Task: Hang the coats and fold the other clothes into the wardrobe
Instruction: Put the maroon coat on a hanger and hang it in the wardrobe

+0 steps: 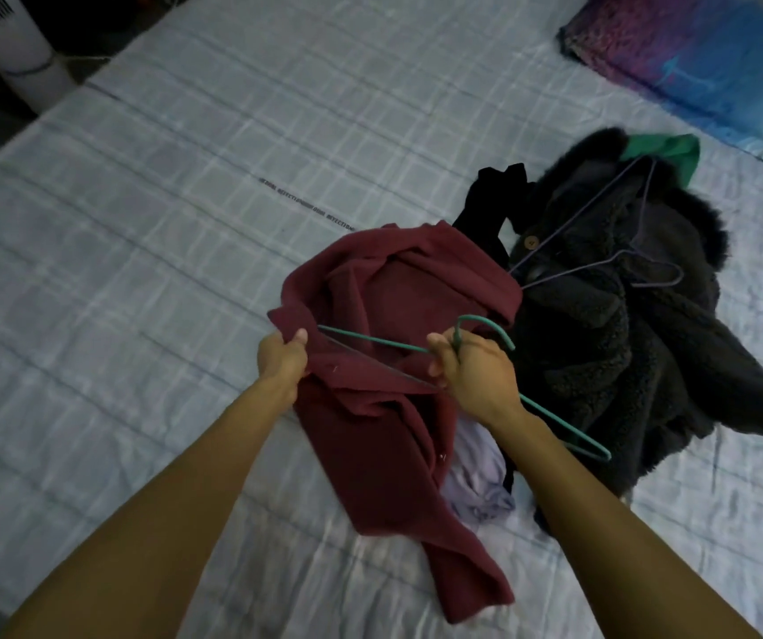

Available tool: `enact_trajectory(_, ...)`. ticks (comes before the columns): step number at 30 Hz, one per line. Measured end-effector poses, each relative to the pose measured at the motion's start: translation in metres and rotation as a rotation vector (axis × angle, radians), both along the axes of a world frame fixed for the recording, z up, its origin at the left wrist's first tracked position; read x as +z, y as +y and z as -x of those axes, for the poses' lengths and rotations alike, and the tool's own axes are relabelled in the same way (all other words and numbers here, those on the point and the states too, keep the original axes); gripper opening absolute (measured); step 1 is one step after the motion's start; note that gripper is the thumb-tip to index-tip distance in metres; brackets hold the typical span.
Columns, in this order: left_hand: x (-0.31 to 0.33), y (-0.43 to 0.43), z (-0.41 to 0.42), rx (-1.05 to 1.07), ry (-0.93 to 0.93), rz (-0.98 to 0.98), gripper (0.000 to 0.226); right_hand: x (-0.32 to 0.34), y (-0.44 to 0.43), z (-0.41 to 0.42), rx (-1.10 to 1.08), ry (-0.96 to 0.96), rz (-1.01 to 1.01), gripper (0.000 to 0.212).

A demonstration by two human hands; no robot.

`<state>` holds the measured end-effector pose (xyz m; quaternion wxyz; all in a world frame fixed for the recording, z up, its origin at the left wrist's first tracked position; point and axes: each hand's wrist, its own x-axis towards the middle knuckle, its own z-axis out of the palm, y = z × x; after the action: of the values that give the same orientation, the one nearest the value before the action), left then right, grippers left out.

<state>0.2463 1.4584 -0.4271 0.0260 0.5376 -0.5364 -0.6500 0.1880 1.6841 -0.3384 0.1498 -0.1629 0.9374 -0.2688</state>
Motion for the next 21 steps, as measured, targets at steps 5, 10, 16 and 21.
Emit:
enact_trajectory(5,0.084,-0.012,-0.008,-0.213,0.14,0.333,0.027,0.053,-0.001,-0.018,0.105,-0.041,0.031,0.043)
enact_trajectory(10,0.209,-0.005,-0.01,-0.288,0.423,0.289,0.029,0.139,0.0,-0.036,0.085,-0.098,0.201,0.043)
enact_trajectory(16,0.351,0.006,-0.024,-0.517,0.645,0.429,0.023,0.244,0.009,-0.059,0.072,-0.041,0.402,0.036)
enact_trajectory(21,0.452,0.02,-0.046,-0.8,0.759,0.852,0.023,0.312,0.023,-0.081,-0.091,0.262,0.602,0.041)
